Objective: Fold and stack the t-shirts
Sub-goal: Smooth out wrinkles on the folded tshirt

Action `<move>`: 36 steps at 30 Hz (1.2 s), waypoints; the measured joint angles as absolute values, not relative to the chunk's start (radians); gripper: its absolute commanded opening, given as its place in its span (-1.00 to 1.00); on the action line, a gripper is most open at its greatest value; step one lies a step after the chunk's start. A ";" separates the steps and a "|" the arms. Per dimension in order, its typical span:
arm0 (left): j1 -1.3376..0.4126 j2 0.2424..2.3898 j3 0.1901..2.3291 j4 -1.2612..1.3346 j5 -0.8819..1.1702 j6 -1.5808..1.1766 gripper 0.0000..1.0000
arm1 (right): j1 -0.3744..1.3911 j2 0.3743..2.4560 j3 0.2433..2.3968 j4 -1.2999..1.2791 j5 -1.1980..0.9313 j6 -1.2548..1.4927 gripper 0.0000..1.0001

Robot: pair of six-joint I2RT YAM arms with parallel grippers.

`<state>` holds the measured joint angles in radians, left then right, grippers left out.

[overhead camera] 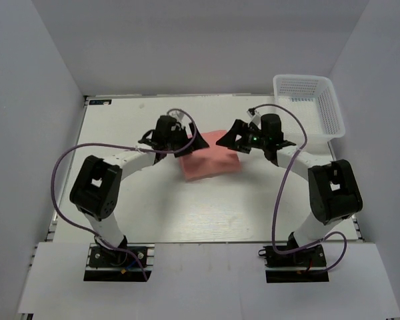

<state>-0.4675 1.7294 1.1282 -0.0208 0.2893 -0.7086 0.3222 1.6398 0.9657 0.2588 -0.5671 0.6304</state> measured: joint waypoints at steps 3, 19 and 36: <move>-0.496 1.771 1.021 0.046 0.373 -0.726 1.00 | 0.330 1.675 0.931 0.315 -0.609 0.667 0.81; -0.511 1.787 0.909 0.152 0.393 -0.729 1.00 | 0.325 1.881 0.838 0.499 -0.683 0.739 0.81; -0.513 1.725 0.932 -0.020 0.230 -0.695 1.00 | 0.264 1.747 0.754 0.424 -0.629 0.652 0.81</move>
<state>-0.5129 1.7248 0.9321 -0.0196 0.2302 -0.6952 0.2638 1.7470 0.7540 0.4240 -0.6292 0.6521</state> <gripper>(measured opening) 0.996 0.902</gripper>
